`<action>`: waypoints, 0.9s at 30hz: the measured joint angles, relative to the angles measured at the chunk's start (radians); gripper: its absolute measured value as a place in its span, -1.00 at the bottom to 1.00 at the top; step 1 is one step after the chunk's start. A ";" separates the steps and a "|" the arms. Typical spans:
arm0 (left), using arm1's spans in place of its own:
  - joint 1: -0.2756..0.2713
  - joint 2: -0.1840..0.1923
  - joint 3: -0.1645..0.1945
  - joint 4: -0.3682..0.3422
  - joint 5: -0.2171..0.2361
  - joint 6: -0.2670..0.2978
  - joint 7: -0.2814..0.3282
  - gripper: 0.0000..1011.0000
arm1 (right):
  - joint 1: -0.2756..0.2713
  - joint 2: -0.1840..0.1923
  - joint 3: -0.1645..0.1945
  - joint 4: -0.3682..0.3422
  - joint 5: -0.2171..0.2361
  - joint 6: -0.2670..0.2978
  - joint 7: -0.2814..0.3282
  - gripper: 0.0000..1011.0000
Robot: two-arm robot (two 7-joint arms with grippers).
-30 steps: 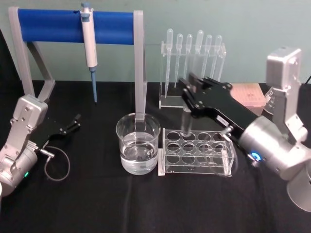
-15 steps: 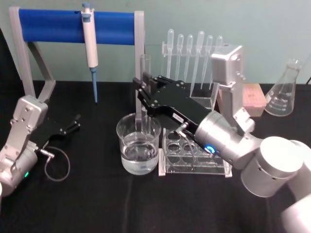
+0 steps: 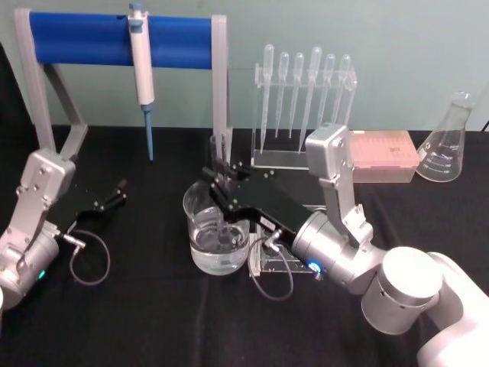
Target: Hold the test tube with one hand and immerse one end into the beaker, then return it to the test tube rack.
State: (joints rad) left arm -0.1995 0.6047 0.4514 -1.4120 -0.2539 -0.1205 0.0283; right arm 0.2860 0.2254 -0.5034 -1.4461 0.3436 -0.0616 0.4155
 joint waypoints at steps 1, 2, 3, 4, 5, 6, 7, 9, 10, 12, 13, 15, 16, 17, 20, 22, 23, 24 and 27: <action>0.000 0.000 0.000 0.000 0.000 0.000 0.000 0.98 | -0.001 -0.003 -0.001 0.010 -0.002 -0.002 0.002 -0.54; 0.000 0.000 0.000 0.000 0.000 0.000 0.000 0.98 | -0.001 -0.004 -0.002 0.014 -0.003 -0.002 0.003 -0.54; 0.000 0.000 0.000 0.000 0.000 0.000 0.000 0.98 | -0.001 -0.004 -0.002 0.014 -0.003 -0.002 0.003 -0.54; 0.000 0.000 0.000 0.000 0.000 0.000 0.000 0.98 | -0.002 -0.007 -0.002 0.023 -0.005 -0.003 0.005 -0.54; 0.000 0.000 0.000 0.000 0.000 0.000 0.000 0.98 | -0.002 -0.008 -0.002 0.025 -0.005 -0.003 0.006 -0.54; 0.000 0.000 0.000 0.000 0.000 0.000 0.000 0.98 | -0.003 -0.009 -0.002 0.027 -0.005 -0.003 0.007 -0.54; 0.000 0.000 0.000 0.000 0.000 0.000 0.000 0.98 | -0.003 -0.010 -0.002 0.027 -0.005 -0.003 0.007 -0.54; 0.000 0.000 0.000 0.000 0.000 0.000 0.000 0.98 | -0.003 -0.009 -0.002 0.027 -0.005 -0.003 0.007 -0.54; 0.000 0.000 0.000 0.000 0.000 0.000 0.000 0.98 | -0.003 -0.009 -0.002 0.027 -0.005 -0.003 0.007 -0.54; 0.000 0.000 0.000 0.000 0.000 0.000 0.000 0.98 | -0.003 -0.009 -0.001 0.026 -0.005 -0.003 0.007 -0.54; 0.000 0.000 0.000 0.000 0.000 0.000 0.000 0.98 | -0.003 -0.009 -0.001 0.026 -0.005 -0.003 0.007 -0.54; 0.000 0.000 0.000 0.000 0.000 0.000 0.000 0.98 | -0.003 -0.008 -0.001 0.025 -0.005 -0.003 0.006 -0.54; 0.000 0.000 0.000 0.000 0.000 0.000 0.000 0.98 | -0.003 -0.008 -0.001 0.025 -0.005 -0.003 0.006 -0.54; 0.000 0.000 0.000 0.000 0.000 0.000 0.000 0.98 | -0.003 -0.008 -0.001 0.024 -0.005 -0.003 0.006 -0.54; 0.000 0.000 0.000 0.000 0.000 0.000 0.000 0.98 | -0.002 -0.008 -0.001 0.023 -0.005 -0.003 0.006 -0.54; 0.000 0.000 0.000 0.000 0.000 0.000 0.000 0.98 | -0.002 -0.008 -0.001 0.023 -0.005 -0.003 0.006 -0.54; 0.000 0.000 0.000 0.000 0.000 0.000 0.000 0.98 | -0.002 -0.008 -0.001 0.022 -0.005 -0.003 0.006 -0.54; 0.000 0.000 0.000 0.000 0.000 0.000 0.000 0.98 | -0.002 -0.008 -0.001 0.022 -0.005 -0.003 0.006 -0.54; 0.000 0.000 0.000 0.000 0.000 0.000 0.000 0.98 | -0.002 -0.007 -0.001 0.022 -0.005 -0.003 0.006 -0.54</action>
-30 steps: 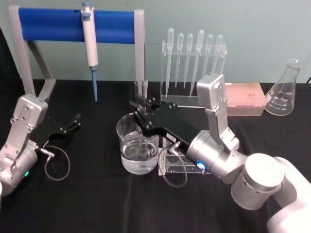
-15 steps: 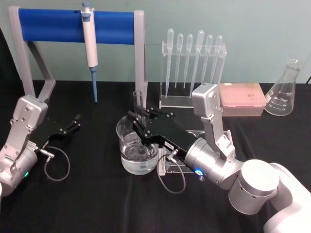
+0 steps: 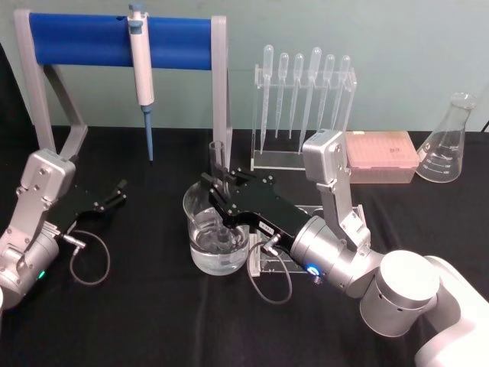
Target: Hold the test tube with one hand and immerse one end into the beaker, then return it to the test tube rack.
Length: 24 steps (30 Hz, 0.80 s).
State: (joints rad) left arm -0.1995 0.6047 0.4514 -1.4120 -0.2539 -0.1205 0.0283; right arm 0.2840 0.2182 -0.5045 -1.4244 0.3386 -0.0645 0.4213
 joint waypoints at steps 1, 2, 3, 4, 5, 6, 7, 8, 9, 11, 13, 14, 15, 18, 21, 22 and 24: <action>0.000 0.000 0.000 0.000 0.000 0.000 0.000 0.98 | 0.000 0.000 0.000 0.000 0.000 0.000 0.000 -0.54; 0.000 0.000 0.000 0.000 0.000 0.000 0.000 0.98 | 0.000 0.000 0.000 0.000 0.000 0.000 0.000 -0.54; 0.000 0.000 0.000 0.000 0.000 0.000 0.000 0.98 | 0.000 0.000 0.000 0.000 0.000 0.000 0.000 -0.54; 0.000 0.000 0.000 0.000 0.000 0.000 0.000 0.98 | 0.000 0.000 0.000 0.000 0.000 0.000 0.000 -0.54; 0.000 0.000 0.000 0.000 0.000 0.000 0.000 0.98 | 0.000 0.000 0.000 -0.001 0.000 0.000 0.000 -0.54; 0.000 0.000 0.000 0.000 0.000 0.000 0.000 0.98 | 0.000 0.000 0.000 -0.001 0.000 0.000 0.000 -0.54; 0.000 0.000 0.000 0.000 0.000 0.000 0.000 0.98 | 0.000 0.000 0.000 -0.001 0.000 0.000 0.000 -0.54; 0.000 0.000 0.000 0.000 0.000 0.000 0.000 0.98 | 0.000 0.001 0.000 -0.001 0.000 0.000 0.000 -0.54; 0.000 0.000 0.000 0.000 0.000 0.000 0.000 0.98 | 0.000 0.001 0.000 -0.001 0.001 0.000 -0.001 -0.54; 0.000 0.000 0.000 0.000 0.000 0.000 0.000 0.98 | 0.000 0.001 0.000 -0.001 0.001 0.000 -0.001 -0.54; 0.000 0.000 0.000 0.000 0.000 0.000 0.000 0.98 | 0.000 0.001 0.000 -0.002 0.001 0.000 -0.001 -0.54; 0.000 0.000 0.000 0.000 0.000 0.000 0.000 0.98 | 0.000 0.001 0.000 -0.002 0.001 0.000 -0.001 -0.54; 0.000 0.000 0.000 0.000 0.000 0.000 0.000 0.98 | 0.000 0.001 0.000 -0.002 0.001 0.000 -0.001 -0.54; 0.000 0.000 0.000 0.000 0.000 0.000 0.000 0.98 | 0.000 0.001 0.000 -0.002 0.001 0.000 -0.001 -0.54; 0.000 0.000 0.000 0.000 0.000 0.000 0.000 0.98 | 0.000 0.001 0.000 -0.002 0.001 0.000 -0.001 -0.54; 0.000 0.000 0.000 0.000 0.000 0.000 0.000 0.98 | 0.000 0.001 0.000 -0.002 0.001 0.000 -0.001 -0.54; 0.000 0.000 0.000 0.000 0.000 0.000 0.000 0.98 | 0.000 0.001 0.000 -0.002 0.001 0.000 -0.001 -0.54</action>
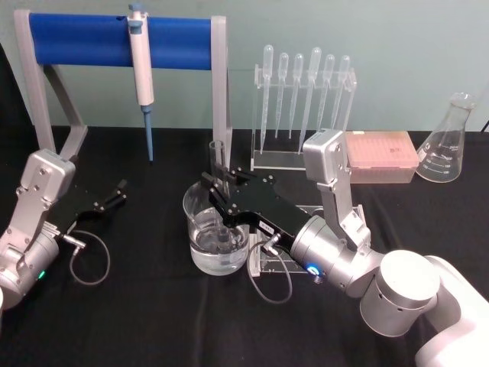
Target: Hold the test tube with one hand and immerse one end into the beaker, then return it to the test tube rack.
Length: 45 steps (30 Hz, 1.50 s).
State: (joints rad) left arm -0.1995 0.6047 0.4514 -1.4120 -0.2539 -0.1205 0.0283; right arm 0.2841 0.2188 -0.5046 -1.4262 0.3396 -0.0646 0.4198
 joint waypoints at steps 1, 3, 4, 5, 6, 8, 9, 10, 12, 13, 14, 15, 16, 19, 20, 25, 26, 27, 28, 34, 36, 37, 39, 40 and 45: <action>0.000 0.000 0.000 0.000 0.000 0.000 0.000 0.98 | 0.000 0.000 0.000 0.000 0.000 0.000 0.000 -0.54; 0.000 0.000 0.000 0.000 0.000 0.000 0.000 0.98 | 0.000 0.000 0.000 0.000 0.000 0.000 0.000 -0.54; 0.000 0.000 0.000 0.000 0.000 0.000 0.000 0.98 | 0.000 0.000 0.000 0.000 0.000 0.000 0.000 -0.54; 0.000 0.000 0.000 0.000 0.000 0.000 0.000 0.98 | 0.000 0.000 0.000 0.000 0.000 0.000 0.000 -0.54; 0.000 0.000 0.000 0.000 0.000 0.000 0.000 0.98 | 0.000 0.000 0.000 0.000 0.000 0.000 0.000 -0.54; 0.000 0.000 0.000 0.000 0.000 0.000 0.000 0.98 | 0.000 0.000 0.000 0.000 0.000 0.000 0.000 -0.54; 0.000 0.000 0.000 0.000 0.000 0.000 0.000 0.98 | 0.000 0.000 0.000 0.000 0.000 0.000 0.000 -0.54; 0.000 0.000 0.000 0.000 0.000 0.000 0.000 0.98 | 0.000 0.000 0.000 0.000 0.000 0.000 0.000 -0.54; 0.000 0.000 0.000 0.000 0.000 0.000 0.000 0.98 | 0.000 0.000 0.000 0.000 0.000 0.000 0.000 -0.54; 0.000 0.000 0.000 0.000 0.000 0.000 0.000 0.98 | 0.000 0.000 0.000 0.000 0.000 0.000 0.000 -0.54; 0.000 0.000 0.000 0.000 0.000 0.000 0.000 0.98 | 0.000 0.000 0.000 0.000 0.000 0.000 0.000 -0.54; 0.000 0.000 0.000 0.000 0.000 0.000 0.000 0.98 | 0.000 0.000 0.000 0.000 0.000 0.000 0.000 -0.54; 0.000 0.000 0.000 0.000 0.000 0.000 0.000 0.98 | 0.000 0.000 0.000 0.000 0.000 0.000 0.000 -0.54; 0.000 0.000 0.000 0.000 0.000 0.000 0.000 0.98 | 0.000 0.000 0.000 0.000 0.000 0.000 0.000 -0.54; 0.000 0.000 0.000 0.000 0.000 0.000 0.000 0.98 | 0.000 0.000 0.000 0.000 0.000 0.000 0.000 -0.54; 0.000 0.000 0.000 0.000 0.000 0.000 0.000 0.98 | 0.000 0.000 0.000 0.000 0.000 0.000 0.000 -0.54; 0.000 0.000 0.000 0.000 0.000 0.000 0.000 0.98 | 0.000 0.000 0.000 0.000 0.000 0.000 0.000 -0.54; 0.000 0.000 0.000 0.000 0.000 0.000 0.000 0.98 | 0.000 0.000 0.000 0.000 0.000 0.000 0.000 -0.54; 0.000 0.000 0.000 0.000 0.000 0.000 0.000 0.98 | 0.000 0.000 0.000 0.000 0.000 0.000 0.000 -0.54; 0.000 0.000 0.000 0.000 0.000 0.000 0.000 0.98 | 0.000 0.000 0.000 0.000 0.000 0.000 0.000 -0.54; 0.000 0.000 0.000 0.000 0.000 0.000 0.000 0.98 | 0.000 0.000 0.000 0.000 0.000 0.000 0.000 -0.54; 0.000 0.000 0.000 0.000 0.000 0.000 0.000 0.98 | 0.000 0.000 0.000 0.000 0.000 0.000 0.000 -0.54; 0.000 0.000 0.000 0.000 0.000 0.000 0.000 0.98 | 0.000 0.000 0.000 0.000 0.000 0.000 0.000 -0.54; 0.000 0.000 0.000 0.000 0.000 0.000 0.000 0.98 | 0.000 0.000 0.000 0.000 0.000 0.000 0.000 -0.54; 0.000 0.000 0.000 0.000 0.000 0.000 0.000 0.98 | 0.000 0.000 0.000 0.000 0.000 0.000 0.000 -0.54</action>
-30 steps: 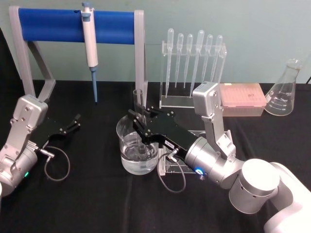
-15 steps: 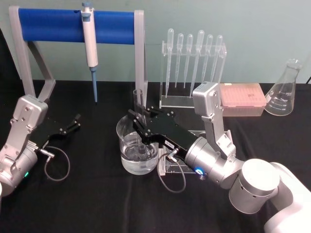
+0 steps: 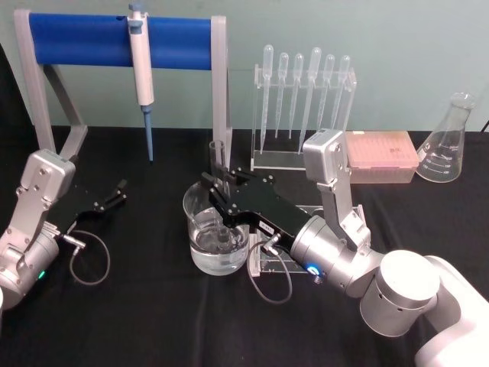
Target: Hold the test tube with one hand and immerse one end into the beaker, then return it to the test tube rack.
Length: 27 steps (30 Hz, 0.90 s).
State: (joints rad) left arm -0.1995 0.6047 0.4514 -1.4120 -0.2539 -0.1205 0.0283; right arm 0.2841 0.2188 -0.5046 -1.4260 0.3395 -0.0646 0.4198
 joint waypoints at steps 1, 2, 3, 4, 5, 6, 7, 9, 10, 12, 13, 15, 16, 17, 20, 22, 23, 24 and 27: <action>0.000 0.000 0.000 0.000 0.000 0.000 0.000 0.98 | 0.000 0.000 0.000 0.000 0.000 0.000 0.000 -0.54; 0.000 0.000 0.000 0.000 0.000 0.000 0.000 0.98 | 0.000 0.000 0.000 0.000 0.000 0.000 0.000 -0.54; 0.000 0.000 0.000 0.000 0.000 0.000 0.000 0.98 | 0.000 0.000 0.000 0.000 0.000 0.000 0.000 -0.54; 0.000 0.000 0.000 0.000 0.000 0.000 0.000 0.98 | 0.000 0.000 0.000 0.000 0.000 0.000 0.000 -0.54; 0.000 0.000 0.000 0.000 0.000 0.000 0.000 0.98 | 0.000 0.000 0.000 0.000 0.000 0.000 0.000 -0.54; 0.000 0.000 0.000 0.000 0.000 0.000 0.000 0.98 | 0.000 0.000 0.000 0.000 0.000 0.000 0.000 -0.54; 0.000 0.000 0.000 0.000 0.000 0.000 0.000 0.98 | 0.000 0.000 0.000 0.000 0.000 0.000 0.000 -0.54; 0.000 0.000 0.000 0.000 0.000 0.000 0.000 0.98 | 0.000 0.000 0.000 0.000 0.000 0.000 0.000 -0.54; 0.000 0.000 0.000 0.000 0.000 0.000 0.000 0.98 | 0.000 0.000 0.000 0.000 0.000 0.000 0.000 -0.54; 0.000 0.000 0.000 0.000 0.000 0.000 0.000 0.98 | 0.000 0.000 0.000 0.000 0.000 0.000 0.000 -0.54; 0.000 0.000 0.000 0.000 0.000 0.000 0.000 0.98 | 0.000 0.000 0.000 0.000 0.000 0.000 0.000 -0.54; 0.000 0.000 0.000 0.000 0.000 0.000 0.000 0.98 | 0.000 0.000 0.000 0.000 0.000 0.000 0.000 -0.54; 0.000 0.000 0.000 0.000 0.000 0.000 0.000 0.98 | 0.000 0.000 0.000 0.000 0.000 0.000 0.000 -0.54; 0.000 0.000 0.000 0.000 0.000 0.000 0.000 0.98 | 0.000 0.000 0.000 0.000 0.000 0.000 0.000 -0.54; 0.000 0.000 0.000 0.000 0.000 0.000 0.000 0.98 | 0.000 0.000 0.000 0.000 0.000 0.000 0.000 -0.54; 0.000 0.000 0.000 0.000 0.000 0.000 0.000 0.98 | 0.000 0.000 0.000 0.000 0.000 0.000 0.000 -0.54; 0.000 0.000 0.000 0.000 0.000 0.000 0.000 0.98 | 0.000 0.000 0.000 0.000 0.000 0.000 0.000 -0.54; 0.000 0.000 0.000 0.000 0.000 0.000 0.000 0.98 | 0.000 0.000 0.000 0.000 0.000 0.000 0.000 -0.54; 0.000 0.000 0.000 0.000 0.000 0.000 0.000 0.98 | 0.000 0.000 0.000 0.000 0.000 0.000 0.000 -0.54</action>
State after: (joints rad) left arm -0.1995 0.6047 0.4514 -1.4120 -0.2539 -0.1205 0.0283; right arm 0.2840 0.2187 -0.5046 -1.4261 0.3395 -0.0646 0.4198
